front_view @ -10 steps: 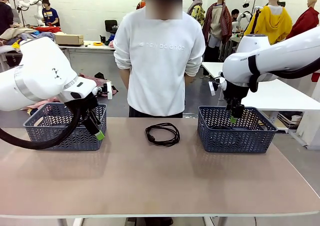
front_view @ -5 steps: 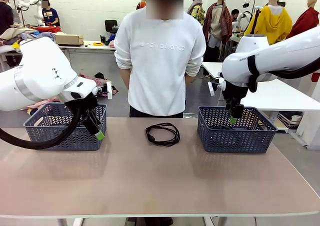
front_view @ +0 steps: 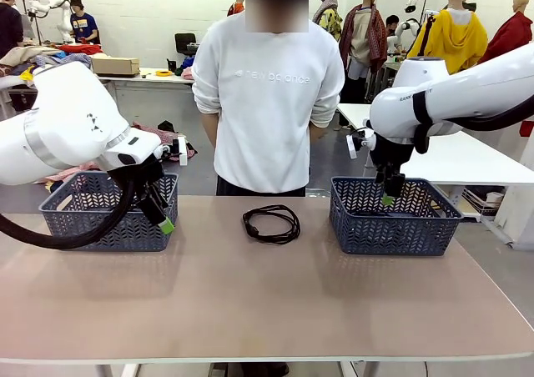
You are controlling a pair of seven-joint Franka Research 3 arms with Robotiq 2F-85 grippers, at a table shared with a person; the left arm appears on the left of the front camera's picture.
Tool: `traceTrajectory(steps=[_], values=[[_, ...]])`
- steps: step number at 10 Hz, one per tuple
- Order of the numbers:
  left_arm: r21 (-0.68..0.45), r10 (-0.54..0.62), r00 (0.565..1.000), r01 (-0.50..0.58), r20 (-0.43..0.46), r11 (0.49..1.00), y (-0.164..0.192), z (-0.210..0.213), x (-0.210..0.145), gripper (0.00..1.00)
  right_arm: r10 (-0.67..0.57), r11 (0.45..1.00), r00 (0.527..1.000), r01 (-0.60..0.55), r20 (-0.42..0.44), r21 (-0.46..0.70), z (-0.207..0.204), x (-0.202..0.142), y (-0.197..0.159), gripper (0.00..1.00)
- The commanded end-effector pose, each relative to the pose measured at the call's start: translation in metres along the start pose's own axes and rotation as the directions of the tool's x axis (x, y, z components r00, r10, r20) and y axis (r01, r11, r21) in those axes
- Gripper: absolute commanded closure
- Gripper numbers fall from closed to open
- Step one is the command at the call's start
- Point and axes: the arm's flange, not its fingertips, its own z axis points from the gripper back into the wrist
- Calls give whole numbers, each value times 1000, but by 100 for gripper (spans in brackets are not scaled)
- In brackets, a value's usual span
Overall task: Organize the cables according to human instructions.
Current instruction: Pick up a bundle of cables and place it in the basket indicated by the human.
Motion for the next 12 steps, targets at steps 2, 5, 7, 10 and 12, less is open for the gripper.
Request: traceTrajectory(steps=[2,5,7,10,12], values=[[3,0,1000,0,3,1000,0,2,0,0,-238,971,968,240,83,-7,33,28,39,0],[3,0,1000,0,3,1000,0,2,0,0,-334,941,922,339,196,5,55,52,80,0],[3,0,1000,0,3,1000,0,2,0,0,-337,937,904,348,265,4,52,61,104,0],[3,0,1000,0,3,1000,0,2,0,0,-345,932,867,363,358,20,38,62,147,0],[3,0,1000,0,3,1000,0,2,0,0,-347,930,850,365,395,32,30,58,161,0]])
